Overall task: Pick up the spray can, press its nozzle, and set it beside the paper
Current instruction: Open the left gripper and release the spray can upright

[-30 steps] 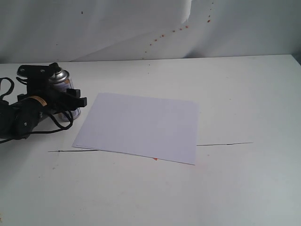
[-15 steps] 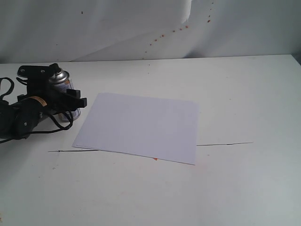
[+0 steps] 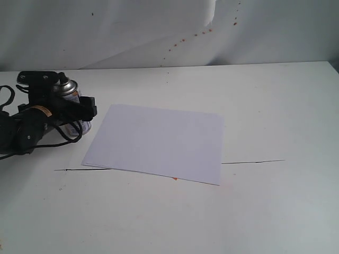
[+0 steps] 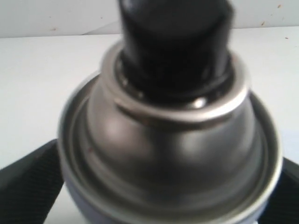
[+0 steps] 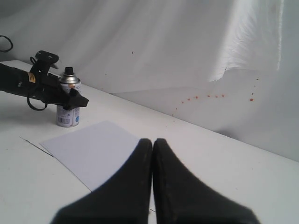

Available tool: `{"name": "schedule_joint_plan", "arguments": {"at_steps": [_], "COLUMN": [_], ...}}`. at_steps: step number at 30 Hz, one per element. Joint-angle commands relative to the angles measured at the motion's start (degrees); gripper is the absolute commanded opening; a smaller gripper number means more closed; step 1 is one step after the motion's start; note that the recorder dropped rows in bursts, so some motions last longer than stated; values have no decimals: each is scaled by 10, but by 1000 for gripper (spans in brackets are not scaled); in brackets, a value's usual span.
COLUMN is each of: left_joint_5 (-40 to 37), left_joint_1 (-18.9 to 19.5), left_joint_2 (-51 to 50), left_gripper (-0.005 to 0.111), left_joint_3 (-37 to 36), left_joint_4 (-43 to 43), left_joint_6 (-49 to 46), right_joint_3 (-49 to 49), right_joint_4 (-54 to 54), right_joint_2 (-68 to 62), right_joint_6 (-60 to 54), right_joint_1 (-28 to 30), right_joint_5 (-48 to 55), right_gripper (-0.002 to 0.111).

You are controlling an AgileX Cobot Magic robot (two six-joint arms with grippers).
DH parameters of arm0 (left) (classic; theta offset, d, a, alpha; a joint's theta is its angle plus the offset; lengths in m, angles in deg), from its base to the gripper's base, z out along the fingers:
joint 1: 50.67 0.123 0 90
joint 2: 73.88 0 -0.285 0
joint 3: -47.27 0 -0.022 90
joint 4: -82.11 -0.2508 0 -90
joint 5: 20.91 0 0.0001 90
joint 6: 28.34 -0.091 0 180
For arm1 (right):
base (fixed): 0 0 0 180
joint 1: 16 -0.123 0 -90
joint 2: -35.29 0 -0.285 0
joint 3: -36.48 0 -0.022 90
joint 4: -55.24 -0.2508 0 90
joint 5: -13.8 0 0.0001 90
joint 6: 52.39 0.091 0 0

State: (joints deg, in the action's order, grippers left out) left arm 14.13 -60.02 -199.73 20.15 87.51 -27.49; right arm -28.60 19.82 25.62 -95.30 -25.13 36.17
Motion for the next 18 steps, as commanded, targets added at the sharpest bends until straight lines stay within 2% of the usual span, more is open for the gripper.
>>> {"name": "schedule_joint_plan", "arguments": {"at_steps": [1,10,18], "left_joint_5": [10,3,-50], "left_joint_1": [1,1,1], "left_joint_2": [6,43,111], "left_gripper": [92,92,92], "left_joint_3": [3,3,3], "left_joint_4": [11,11,11], "left_joint_6": [6,3,-26], "right_joint_3": [-3,-3,-3], "right_joint_4": [-1,-1,-1], "right_joint_2": [2,2,2], "right_joint_6": [2,2,2], "right_joint_1": [-2,-2,-2], "right_joint_5": [2,2,2], "right_gripper": [0,0,0]}}
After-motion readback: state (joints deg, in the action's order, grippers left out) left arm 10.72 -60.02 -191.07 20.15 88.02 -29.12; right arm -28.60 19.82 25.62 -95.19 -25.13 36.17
